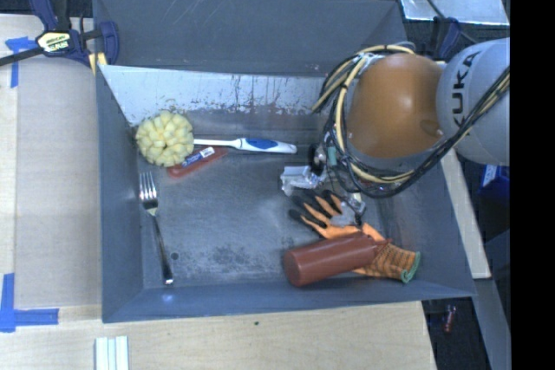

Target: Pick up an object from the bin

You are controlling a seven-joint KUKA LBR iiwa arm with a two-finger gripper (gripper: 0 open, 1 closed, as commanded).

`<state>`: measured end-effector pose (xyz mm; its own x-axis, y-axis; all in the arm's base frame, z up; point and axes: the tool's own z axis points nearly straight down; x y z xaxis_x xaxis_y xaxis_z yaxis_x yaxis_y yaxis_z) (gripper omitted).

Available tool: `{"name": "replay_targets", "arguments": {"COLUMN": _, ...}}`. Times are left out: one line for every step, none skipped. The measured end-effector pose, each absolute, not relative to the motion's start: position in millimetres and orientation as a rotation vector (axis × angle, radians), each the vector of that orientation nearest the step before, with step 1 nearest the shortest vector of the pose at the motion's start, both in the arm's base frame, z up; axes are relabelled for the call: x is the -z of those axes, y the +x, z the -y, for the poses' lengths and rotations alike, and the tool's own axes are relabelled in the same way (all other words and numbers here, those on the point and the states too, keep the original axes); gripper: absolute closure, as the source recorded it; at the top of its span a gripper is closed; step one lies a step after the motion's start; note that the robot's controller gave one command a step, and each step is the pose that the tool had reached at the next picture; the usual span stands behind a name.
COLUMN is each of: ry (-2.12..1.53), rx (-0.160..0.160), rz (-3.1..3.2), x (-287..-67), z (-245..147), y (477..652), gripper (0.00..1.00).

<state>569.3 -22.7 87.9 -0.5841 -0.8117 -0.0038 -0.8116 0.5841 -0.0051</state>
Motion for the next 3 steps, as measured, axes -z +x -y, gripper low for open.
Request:
{"name": "replay_targets", "arguments": {"ry": -1.717, "rx": 0.002, "rz": -2.626, "x": -78, "z": 7, "y": 568.9, "gripper": 0.0}}
{"name": "replay_targets", "arguments": {"ry": -2.063, "rx": 0.008, "rz": -2.359, "x": -73, "z": 1, "y": 573.1, "gripper": 0.0}}
{"name": "replay_targets", "arguments": {"ry": -2.306, "rx": 0.006, "rz": -2.121, "x": -71, "z": -3, "y": 586.6, "gripper": 1.0}}
